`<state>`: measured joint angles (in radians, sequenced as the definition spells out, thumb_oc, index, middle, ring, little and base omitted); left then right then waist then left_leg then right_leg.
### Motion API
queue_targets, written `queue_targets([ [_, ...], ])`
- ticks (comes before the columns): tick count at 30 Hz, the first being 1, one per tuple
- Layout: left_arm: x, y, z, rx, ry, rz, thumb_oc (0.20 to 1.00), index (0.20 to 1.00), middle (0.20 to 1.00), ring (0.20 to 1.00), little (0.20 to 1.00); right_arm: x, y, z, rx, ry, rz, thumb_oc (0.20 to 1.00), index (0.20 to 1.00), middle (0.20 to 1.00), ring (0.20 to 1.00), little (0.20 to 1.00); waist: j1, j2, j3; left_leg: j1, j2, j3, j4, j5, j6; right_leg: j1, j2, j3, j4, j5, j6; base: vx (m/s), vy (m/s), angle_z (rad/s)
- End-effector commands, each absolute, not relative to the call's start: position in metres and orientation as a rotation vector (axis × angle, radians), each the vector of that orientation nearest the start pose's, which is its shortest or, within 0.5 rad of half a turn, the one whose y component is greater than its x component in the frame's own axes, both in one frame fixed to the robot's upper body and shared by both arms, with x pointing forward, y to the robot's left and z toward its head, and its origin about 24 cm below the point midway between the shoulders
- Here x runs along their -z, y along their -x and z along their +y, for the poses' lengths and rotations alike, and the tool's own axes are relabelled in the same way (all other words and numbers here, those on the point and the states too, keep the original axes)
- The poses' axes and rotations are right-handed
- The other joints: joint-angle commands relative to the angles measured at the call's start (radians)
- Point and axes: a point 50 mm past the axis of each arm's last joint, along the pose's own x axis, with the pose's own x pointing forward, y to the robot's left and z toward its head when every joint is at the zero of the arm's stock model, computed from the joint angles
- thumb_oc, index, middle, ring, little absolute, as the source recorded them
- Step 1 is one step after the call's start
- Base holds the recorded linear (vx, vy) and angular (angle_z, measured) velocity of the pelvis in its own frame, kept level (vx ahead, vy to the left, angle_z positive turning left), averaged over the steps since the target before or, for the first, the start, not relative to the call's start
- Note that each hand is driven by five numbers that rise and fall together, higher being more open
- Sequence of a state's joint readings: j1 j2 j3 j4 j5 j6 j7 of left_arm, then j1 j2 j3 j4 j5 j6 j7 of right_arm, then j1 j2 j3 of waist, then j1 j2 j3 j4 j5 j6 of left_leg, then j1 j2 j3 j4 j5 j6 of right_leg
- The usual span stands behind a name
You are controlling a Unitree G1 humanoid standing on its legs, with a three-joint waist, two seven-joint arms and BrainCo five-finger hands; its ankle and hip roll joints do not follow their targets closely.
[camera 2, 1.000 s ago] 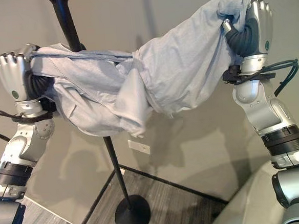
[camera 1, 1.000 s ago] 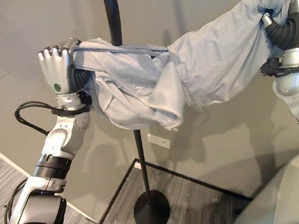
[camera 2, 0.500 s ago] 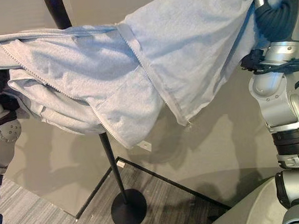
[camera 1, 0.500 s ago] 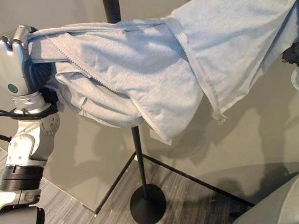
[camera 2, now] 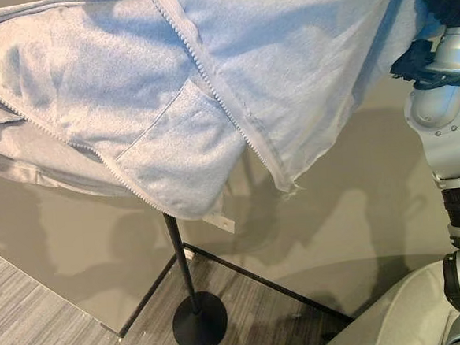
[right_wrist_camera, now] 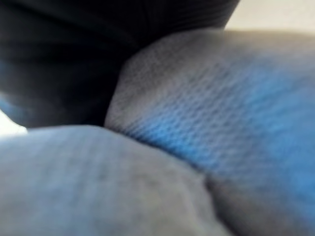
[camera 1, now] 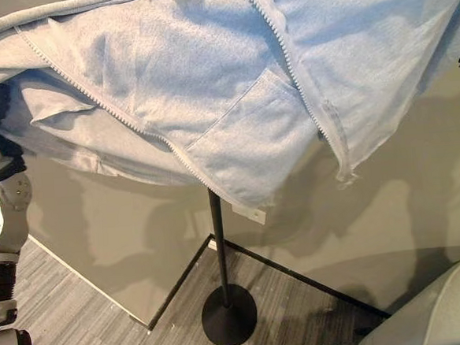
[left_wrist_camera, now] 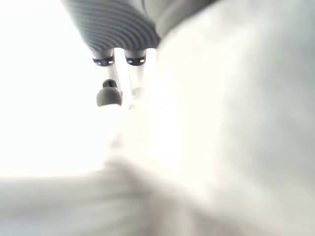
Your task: Hang the clothes on the sofa on the clothes rack.
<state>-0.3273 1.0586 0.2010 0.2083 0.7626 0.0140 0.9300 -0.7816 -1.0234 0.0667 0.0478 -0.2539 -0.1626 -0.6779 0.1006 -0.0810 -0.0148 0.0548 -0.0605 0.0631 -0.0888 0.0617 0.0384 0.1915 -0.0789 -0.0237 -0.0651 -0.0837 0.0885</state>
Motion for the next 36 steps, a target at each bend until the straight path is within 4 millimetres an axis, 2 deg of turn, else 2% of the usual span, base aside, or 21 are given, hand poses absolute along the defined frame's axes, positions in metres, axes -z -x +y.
queue_targets([
  [1, -0.269, -0.227, 0.391, -1.247, -1.714, -0.602, 0.2, 0.2, 0.2, 0.2, 0.2, -0.375, -0.266, -0.262, 0.764, 0.881, -1.236, 0.2, 0.2, 0.2, 0.2, 0.2, 0.023, -0.027, -0.089, -0.036, -0.018, -0.004, 0.002, -0.036, -0.026, 0.041, -0.02, -0.075, 0.073, 0.077, 0.055, -0.02, 0.004, 0.03],
  [2, -0.257, -0.23, 0.396, -1.208, -1.727, -0.531, 0.2, 0.2, 0.2, 0.2, 0.2, -0.369, -0.271, -0.258, 0.723, 0.886, -1.216, 0.2, 0.2, 0.2, 0.2, 0.2, 0.021, -0.026, -0.085, -0.037, -0.018, -0.003, 0.002, -0.036, -0.025, 0.041, -0.02, -0.076, 0.072, 0.076, 0.054, -0.02, 0.004, 0.05],
  [3, -0.257, -0.23, 0.396, -1.205, -1.729, -0.527, 0.2, 0.2, 0.2, 0.2, 0.2, -0.369, -0.271, -0.257, 0.719, 0.888, -1.213, 0.2, 0.2, 0.2, 0.2, 0.2, 0.02, -0.025, -0.087, -0.036, -0.018, -0.003, 0.002, -0.036, -0.025, 0.041, -0.02, -0.076, 0.072, 0.076, 0.054, -0.01, 0.008, 0.03],
  [4, -0.234, -0.237, 0.399, -1.115, -1.73, -0.433, 0.2, 0.2, 0.2, 0.2, 0.2, -0.355, -0.28, -0.25, 0.642, 0.899, -1.164, 0.2, 0.2, 0.2, 0.2, 0.2, 0.017, -0.022, -0.082, -0.035, -0.017, -0.003, 0.002, -0.035, -0.025, 0.042, -0.02, -0.077, 0.074, 0.075, 0.051, 0.0, 0.0, 0.0],
  [5, -0.22, -0.242, 0.395, -1.042, -1.729, -0.398, 0.2, 0.2, 0.2, 0.2, 0.2, -0.344, -0.286, -0.246, 0.596, 0.894, -1.125, 0.2, 0.2, 0.2, 0.2, 0.2, 0.014, -0.021, -0.077, -0.036, -0.017, -0.002, 0.002, -0.034, -0.024, 0.041, -0.02, -0.078, 0.074, 0.074, 0.05, 0.0, 0.0, 0.0],
  [6, -0.219, -0.243, 0.395, -1.036, -1.73, -0.397, 0.2, 0.2, 0.2, 0.2, 0.2, -0.344, -0.286, -0.247, 0.594, 0.897, -1.121, 0.2, 0.2, 0.2, 0.2, 0.2, 0.015, -0.021, -0.079, -0.035, -0.017, -0.002, 0.002, -0.034, -0.024, 0.042, -0.019, -0.079, 0.074, 0.073, 0.05, 0.0, 0.0, 0.0],
  [9, -0.19, -0.253, 0.383, -0.892, -1.709, -0.345, 0.2, 0.2, 0.2, 0.2, 0.2, -0.319, -0.297, -0.243, 0.513, 0.892, -1.027, 0.2, 0.2, 0.2, 0.2, 0.2, 0.017, -0.022, -0.067, -0.036, -0.014, -0.002, 0.002, -0.032, -0.024, 0.038, -0.019, -0.081, 0.074, 0.072, 0.048, -0.01, 0.013, 0.04],
  [12, -0.169, -0.258, 0.37, -0.796, -1.67, -0.33, 0.2, 0.2, 0.2, 0.2, 0.2, -0.297, -0.308, -0.241, 0.452, 0.867, -0.941, 0.2, 0.2, 0.2, 0.2, 0.2, 0.017, -0.025, -0.055, -0.043, -0.009, -0.001, 0.002, -0.029, -0.025, 0.03, -0.018, -0.08, 0.077, 0.074, 0.047, -0.01, 0.004, -0.02],
  [14, -0.13, -0.26, 0.352, -0.692, -1.565, -0.271, 0.2, 0.2, 0.2, 0.2, 0.2, -0.267, -0.309, -0.232, 0.357, 0.817, -0.866, 0.2, 0.2, 0.2, 0.2, 0.2, 0.008, -0.032, -0.04, -0.049, -0.007, 0.001, 0.002, -0.029, -0.022, 0.022, -0.018, -0.076, 0.082, 0.077, 0.045, -0.01, 0.006, -0.05],
  [16, -0.085, -0.257, 0.321, -0.561, -1.405, -0.211, 0.2, 0.2, 0.2, 0.2, 0.2, -0.229, -0.299, -0.228, 0.292, 0.761, -0.778, 0.2, 0.2, 0.2, 0.2, 0.2, -0.001, -0.034, -0.029, -0.052, -0.005, 0.001, 0.002, -0.03, -0.016, 0.013, -0.018, -0.075, 0.093, 0.075, 0.041, 0.0, 0.0, 0.0],
  [18, -0.063, -0.252, 0.304, -0.51, -1.323, -0.172, 0.2, 0.2, 0.2, 0.2, 0.2, -0.207, -0.294, -0.225, 0.272, 0.712, -0.728, 0.2, 0.2, 0.2, 0.2, 0.2, -0.003, -0.034, -0.025, -0.052, -0.004, 0.003, 0.002, -0.03, -0.013, 0.01, -0.018, -0.074, 0.097, 0.074, 0.039, 0.0, -0.005, -0.02],
  [20, -0.02, -0.244, 0.279, -0.416, -1.198, -0.055, 0.2, 0.2, 0.2, 0.2, 0.2, -0.168, -0.286, -0.211, 0.212, 0.622, -0.623, 0.2, 0.2, 0.2, 0.2, 0.2, -0.012, -0.033, -0.024, -0.047, -0.002, 0.009, 0.002, -0.031, -0.009, 0.01, -0.018, -0.07, 0.096, 0.07, 0.035, 0.01, -0.002, -0.02],
  [21, -0.01, -0.243, 0.268, -0.394, -1.14, -0.028, 0.2, 0.2, 0.2, 0.2, 0.2, -0.153, -0.283, -0.205, 0.194, 0.575, -0.577, 0.2, 0.2, 0.2, 0.2, 0.2, -0.018, -0.032, -0.021, -0.046, -0.002, 0.012, 0.002, -0.03, -0.008, 0.009, -0.017, -0.068, 0.096, 0.069, 0.034, 0.0, 0.0, 0.0],
  [22, -0.003, -0.243, 0.261, -0.375, -1.105, -0.011, 0.2, 0.2, 0.2, 0.2, 0.2, -0.142, -0.28, -0.201, 0.18, 0.545, -0.542, 0.2, 0.2, 0.2, 0.2, 0.2, -0.021, -0.031, -0.021, -0.045, -0.001, 0.012, 0.002, -0.03, -0.008, 0.008, -0.017, -0.068, 0.097, 0.068, 0.033, 0.0, 0.0, 0.0],
  [26, 0.023, -0.245, 0.21, -0.296, -0.79, 0.062, 0.2, 0.2, 0.2, 0.2, 0.2, -0.096, -0.274, -0.17, 0.116, 0.331, -0.38, 0.2, 0.2, 0.2, 0.2, 0.2, -0.041, -0.024, -0.012, -0.045, 0.006, 0.018, 0.002, -0.024, -0.008, -0.001, -0.015, -0.062, 0.099, 0.068, 0.028, 0.0, 0.0, 0.0],
  [28, 0.03, -0.245, 0.189, -0.249, -0.688, 0.085, 0.2, 0.2, 0.2, 0.2, 0.2, -0.085, -0.27, -0.155, 0.066, 0.246, -0.341, 0.2, 0.2, 0.2, 0.2, 0.2, -0.047, -0.021, -0.007, -0.046, 0.008, 0.019, 0.002, -0.021, -0.008, -0.006, -0.013, -0.061, 0.102, 0.069, 0.027, -0.02, -0.026, -0.03],
  [29, 0.03, -0.245, 0.189, -0.249, -0.687, 0.085, 0.2, 0.2, 0.2, 0.2, 0.2, -0.085, -0.27, -0.155, 0.066, 0.246, -0.341, 0.2, 0.2, 0.2, 0.2, 0.2, -0.047, -0.021, -0.008, -0.046, 0.008, 0.019, 0.002, -0.021, -0.009, -0.006, -0.013, -0.061, 0.102, 0.068, 0.027, 0.0, 0.0, 0.0],
  [32, 0.037, -0.244, 0.161, -0.168, -0.555, 0.116, 0.2, 0.2, 0.2, 0.2, 0.2, -0.071, -0.262, -0.124, -0.048, 0.138, -0.276, 0.2, 0.2, 0.2, 0.2, 0.2, -0.054, -0.015, 0.0, -0.048, 0.012, 0.021, 0.002, -0.016, -0.01, -0.012, -0.009, -0.057, 0.104, 0.066, 0.022, -0.02, -0.026, -0.01],
  [33, 0.039, -0.243, 0.153, -0.128, -0.539, 0.122, 0.2, 0.2, 0.2, 0.2, 0.2, -0.065, -0.258, -0.108, -0.125, 0.1, -0.248, 0.2, 0.2, 0.2, 0.2, 0.2, -0.055, -0.014, 0.004, -0.049, 0.014, 0.021, 0.002, -0.014, -0.012, -0.014, -0.007, -0.056, 0.104, 0.066, 0.02, -0.02, -0.044, -0.04],
  [35, 0.041, -0.242, 0.144, -0.113, -0.475, 0.14, 0.2, 0.2, 0.2, 0.2, 0.2, -0.059, -0.253, -0.094, -0.205, 0.078, -0.216, 0.2, 0.2, 0.2, 0.2, 0.2, -0.055, -0.012, 0.007, -0.05, 0.017, 0.022, 0.002, -0.011, -0.014, -0.017, -0.005, -0.055, 0.104, 0.069, 0.019, -0.01, -0.035, -0.05],
  [36, 0.041, -0.242, 0.144, -0.114, -0.475, 0.141, 0.2, 0.2, 0.2, 0.2, 0.2, -0.059, -0.253, -0.094, -0.205, 0.078, -0.216, 0.2, 0.2, 0.2, 0.2, 0.2, -0.055, -0.012, 0.007, -0.05, 0.017, 0.022, 0.002, -0.011, -0.014, -0.017, -0.005, -0.055, 0.104, 0.069, 0.019, -0.02, -0.031, -0.04],
])
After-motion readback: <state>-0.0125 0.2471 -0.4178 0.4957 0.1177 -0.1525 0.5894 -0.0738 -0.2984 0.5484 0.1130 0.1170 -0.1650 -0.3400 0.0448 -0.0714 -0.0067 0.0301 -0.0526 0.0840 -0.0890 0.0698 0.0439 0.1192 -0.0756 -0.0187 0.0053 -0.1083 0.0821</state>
